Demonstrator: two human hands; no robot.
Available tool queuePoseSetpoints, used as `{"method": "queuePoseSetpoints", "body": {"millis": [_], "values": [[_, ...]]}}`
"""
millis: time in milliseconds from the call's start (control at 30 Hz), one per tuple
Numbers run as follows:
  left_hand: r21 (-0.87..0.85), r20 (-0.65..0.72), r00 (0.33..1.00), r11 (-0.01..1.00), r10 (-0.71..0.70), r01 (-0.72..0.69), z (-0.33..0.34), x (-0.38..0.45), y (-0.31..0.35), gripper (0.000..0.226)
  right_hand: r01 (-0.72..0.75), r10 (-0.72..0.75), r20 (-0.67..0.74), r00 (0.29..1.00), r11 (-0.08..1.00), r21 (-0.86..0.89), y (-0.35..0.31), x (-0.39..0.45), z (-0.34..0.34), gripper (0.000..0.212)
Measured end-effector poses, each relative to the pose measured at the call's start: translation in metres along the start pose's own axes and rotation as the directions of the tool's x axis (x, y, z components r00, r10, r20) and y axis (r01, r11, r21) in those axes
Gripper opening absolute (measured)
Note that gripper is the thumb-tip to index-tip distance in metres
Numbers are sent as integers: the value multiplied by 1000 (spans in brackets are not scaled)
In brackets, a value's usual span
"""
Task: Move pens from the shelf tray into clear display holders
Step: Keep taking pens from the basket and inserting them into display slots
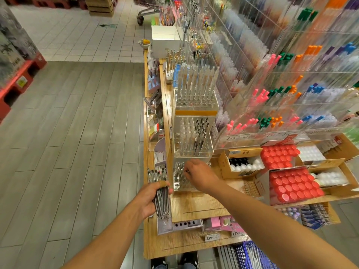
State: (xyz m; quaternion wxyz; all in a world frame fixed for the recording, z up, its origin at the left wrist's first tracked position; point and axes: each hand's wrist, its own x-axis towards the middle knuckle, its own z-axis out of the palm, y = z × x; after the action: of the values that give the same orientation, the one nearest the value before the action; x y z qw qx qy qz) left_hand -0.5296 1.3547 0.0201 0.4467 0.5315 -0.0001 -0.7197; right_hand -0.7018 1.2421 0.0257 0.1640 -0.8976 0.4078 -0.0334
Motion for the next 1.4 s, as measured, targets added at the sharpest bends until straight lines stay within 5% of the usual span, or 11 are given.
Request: {"method": "queuePoseSetpoints", "body": {"millis": [367,567,733,833,1067,1267,1400], "values": [[-9,-40,999,1000,5,-6,2,5,-2,17,127,-135,-33,990,976,-175,-11,0,4,13],[-2,-36,999,1000,6,-6,1,6,-3,25,57,-67,-58,996,985,-164,-13,2,4,16],[2,3,1000,1000,7,-7,3,5,-2,38,-53,55,-16,998,991,127,-23,1,0,27],[-3,44,999,1000,10,-10,6,4,-1,40,-242,185,164,969,838,488,-38,5,-9,32],[-22,84,996,999,27,-25,9,1,1,42,-425,207,373,905,376,823,-44,6,-24,11],[-43,-36,998,998,50,-51,7,3,1,24,-405,251,329,911,380,831,-26,8,-37,6],[-88,-122,991,994,56,-67,-1,8,1,9,-289,249,159,955,674,680,-16,11,-40,8]]}}
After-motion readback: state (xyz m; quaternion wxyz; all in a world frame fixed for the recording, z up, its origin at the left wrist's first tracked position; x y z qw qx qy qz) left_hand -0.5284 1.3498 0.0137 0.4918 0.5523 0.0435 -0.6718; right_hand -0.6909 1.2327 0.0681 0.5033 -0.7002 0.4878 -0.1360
